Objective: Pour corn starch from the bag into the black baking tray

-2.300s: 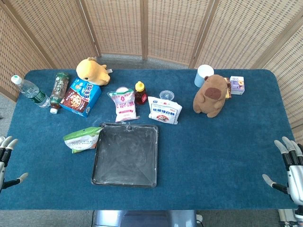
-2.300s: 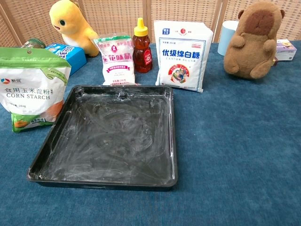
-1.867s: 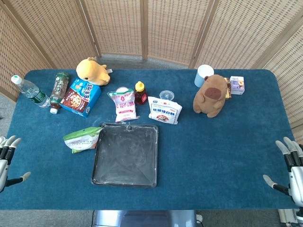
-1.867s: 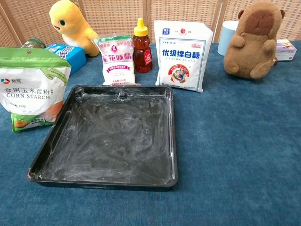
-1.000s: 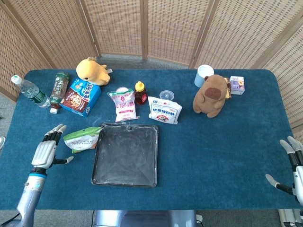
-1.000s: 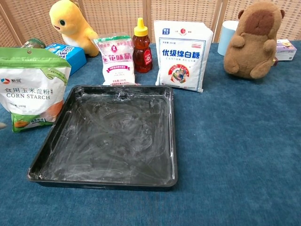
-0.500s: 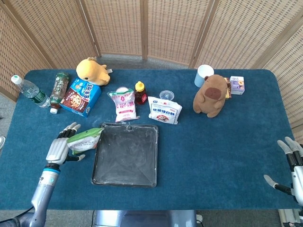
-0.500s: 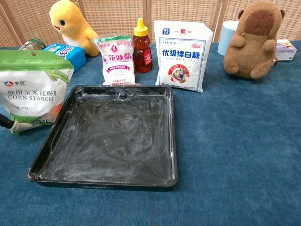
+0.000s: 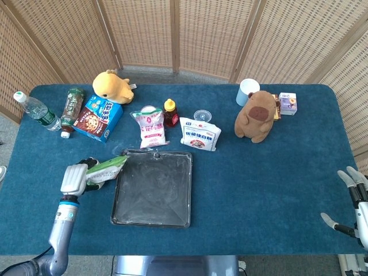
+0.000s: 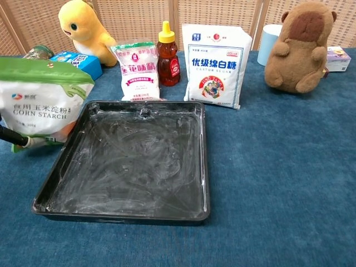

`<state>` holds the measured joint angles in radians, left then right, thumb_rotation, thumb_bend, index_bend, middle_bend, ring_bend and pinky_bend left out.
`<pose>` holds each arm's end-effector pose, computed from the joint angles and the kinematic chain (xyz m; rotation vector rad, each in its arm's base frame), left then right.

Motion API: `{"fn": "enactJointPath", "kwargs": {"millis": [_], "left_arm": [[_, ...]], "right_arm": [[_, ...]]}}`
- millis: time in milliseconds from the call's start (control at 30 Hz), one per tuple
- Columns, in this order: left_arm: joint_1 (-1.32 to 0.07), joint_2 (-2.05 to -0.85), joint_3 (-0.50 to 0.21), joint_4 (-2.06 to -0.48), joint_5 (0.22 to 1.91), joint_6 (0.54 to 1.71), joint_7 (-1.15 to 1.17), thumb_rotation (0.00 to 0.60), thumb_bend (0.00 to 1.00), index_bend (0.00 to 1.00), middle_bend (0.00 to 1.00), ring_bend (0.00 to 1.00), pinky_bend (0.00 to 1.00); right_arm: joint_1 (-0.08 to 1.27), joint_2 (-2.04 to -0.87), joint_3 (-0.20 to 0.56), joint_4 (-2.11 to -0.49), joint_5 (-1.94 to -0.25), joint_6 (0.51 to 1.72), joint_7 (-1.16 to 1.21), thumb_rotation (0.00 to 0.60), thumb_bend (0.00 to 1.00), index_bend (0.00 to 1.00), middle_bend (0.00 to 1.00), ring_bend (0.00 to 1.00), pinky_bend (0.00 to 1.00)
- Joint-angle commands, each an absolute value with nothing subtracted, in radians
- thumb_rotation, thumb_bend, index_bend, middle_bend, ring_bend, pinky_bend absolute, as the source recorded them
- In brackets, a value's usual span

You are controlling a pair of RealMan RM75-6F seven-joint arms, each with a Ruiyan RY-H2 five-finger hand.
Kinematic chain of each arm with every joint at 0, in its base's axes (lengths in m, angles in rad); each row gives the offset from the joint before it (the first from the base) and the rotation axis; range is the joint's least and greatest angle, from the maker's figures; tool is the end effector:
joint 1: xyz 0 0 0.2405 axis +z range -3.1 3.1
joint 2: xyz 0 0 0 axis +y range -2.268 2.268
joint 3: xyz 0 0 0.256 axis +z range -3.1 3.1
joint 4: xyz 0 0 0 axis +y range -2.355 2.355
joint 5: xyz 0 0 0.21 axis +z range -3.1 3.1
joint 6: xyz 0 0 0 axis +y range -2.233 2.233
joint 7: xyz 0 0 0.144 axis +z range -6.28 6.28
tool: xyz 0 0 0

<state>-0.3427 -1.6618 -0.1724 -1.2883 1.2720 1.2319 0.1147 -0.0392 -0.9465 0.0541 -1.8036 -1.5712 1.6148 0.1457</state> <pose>-0.2689 0.2748 -0.0026 -1.3967 -1.1120 -0.9677 -0.2865 -0.1432 0.2084 1.2533 -0.9662 1.0645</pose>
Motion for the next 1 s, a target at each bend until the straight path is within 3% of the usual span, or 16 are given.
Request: {"fn": "enactJointPath", "kwargs": {"millis": [33, 333, 667, 1000], "left_arm": [[-0.337, -1.667, -0.164, -1.252, 1.301, 1.253, 0.062, 0.600, 0.25, 0.58, 0.51, 0.51, 0.59], [-0.339, -1.624, -0.145, -1.195, 1.397, 1.311, -0.046, 0.600, 0.28, 0.63, 0.57, 0.57, 0.60], [-0.363, -1.515, -0.110, -1.266, 1.529, 1.373, -0.017, 0.600, 0.31, 0.66, 0.60, 0.59, 0.61], [-0.449, -1.323, -0.073, -1.406, 1.722, 1.357, 0.295, 0.600, 0.29, 0.67, 0.60, 0.59, 0.61]], "right_arm": [[-0.038, -0.948, 0.053, -1.803, -1.573, 1.613, 0.143, 0.600, 0.04, 0.07, 0.00, 0.01, 0.00], [-0.035, -0.955, 0.050, -1.804, -1.572, 1.605, 0.130, 0.600, 0.04, 0.07, 0.00, 0.01, 0.00], [-0.036, -0.956, 0.050, -1.806, -1.570, 1.607, 0.126, 0.600, 0.04, 0.07, 0.00, 0.01, 0.00], [-0.038, -0.953, 0.051, -1.805, -1.573, 1.613, 0.138, 0.600, 0.04, 0.07, 0.00, 0.01, 0.00]]}}
